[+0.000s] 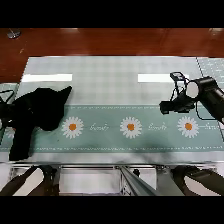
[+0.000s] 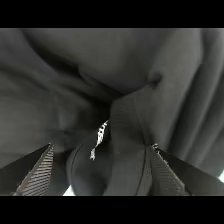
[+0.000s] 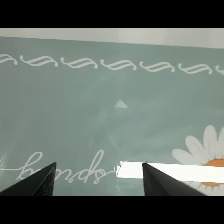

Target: Fold the shirts.

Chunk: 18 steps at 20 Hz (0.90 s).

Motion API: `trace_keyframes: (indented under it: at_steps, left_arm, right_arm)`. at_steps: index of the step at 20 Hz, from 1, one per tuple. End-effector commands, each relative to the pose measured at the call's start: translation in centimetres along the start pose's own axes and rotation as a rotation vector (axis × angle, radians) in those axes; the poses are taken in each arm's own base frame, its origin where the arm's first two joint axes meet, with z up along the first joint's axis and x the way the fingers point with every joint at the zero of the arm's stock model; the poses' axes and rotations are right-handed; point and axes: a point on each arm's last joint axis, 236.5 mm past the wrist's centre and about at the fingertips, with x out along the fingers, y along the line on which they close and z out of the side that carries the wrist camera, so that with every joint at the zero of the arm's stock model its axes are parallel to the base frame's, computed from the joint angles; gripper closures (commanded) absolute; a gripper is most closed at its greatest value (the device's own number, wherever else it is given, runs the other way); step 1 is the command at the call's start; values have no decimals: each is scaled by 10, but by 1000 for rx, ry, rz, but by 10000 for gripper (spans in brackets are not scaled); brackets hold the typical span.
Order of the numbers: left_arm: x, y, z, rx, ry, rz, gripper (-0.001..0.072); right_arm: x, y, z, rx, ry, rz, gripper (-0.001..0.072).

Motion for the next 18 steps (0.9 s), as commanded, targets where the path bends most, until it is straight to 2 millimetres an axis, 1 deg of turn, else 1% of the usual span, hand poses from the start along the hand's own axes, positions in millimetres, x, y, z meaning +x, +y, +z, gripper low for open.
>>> trace_keyframes:
  at_steps: [1,3,6,8,9,10,11,12,13,14,15,16,17,18]
  left_arm:
    - [37,1,-23,-26,110,-3,7]
    - [45,4,-30,-30,143,5,7]
    - [53,5,-36,-32,172,9,8]
    - [56,4,-44,-19,206,9,11]
    - [56,2,-47,-1,218,5,148]
    - [54,0,-49,36,230,-3,533]
    - [50,-8,-45,52,234,-28,683]
    - [41,-22,-37,44,227,-73,683]
    - [26,-45,-20,71,189,-157,683]
    - [5,-68,1,92,122,-239,683]
    - [-25,-92,28,104,29,-321,684]
    - [-59,-111,54,111,-70,-379,684]
    - [-101,-128,79,125,-181,-434,684]
    - [-141,-141,98,148,-282,-472,684]
  right_arm:
    - [0,3,-5,8,20,9,93]
    - [0,4,-5,13,23,15,94]
    - [0,7,-5,25,24,28,94]
    - [0,8,-6,30,24,34,94]
    - [0,9,-6,31,25,35,94]
    - [0,9,-6,31,25,34,93]
    - [0,9,-6,30,25,34,94]
    - [0,8,-6,30,25,34,94]
    - [0,8,-6,31,24,34,94]
    - [-1,8,-6,31,23,34,94]
    - [-2,8,-5,32,17,35,94]
    - [-7,9,-2,43,-5,39,94]
    - [-14,9,2,51,-40,46,94]
    - [-24,9,7,54,-83,55,94]
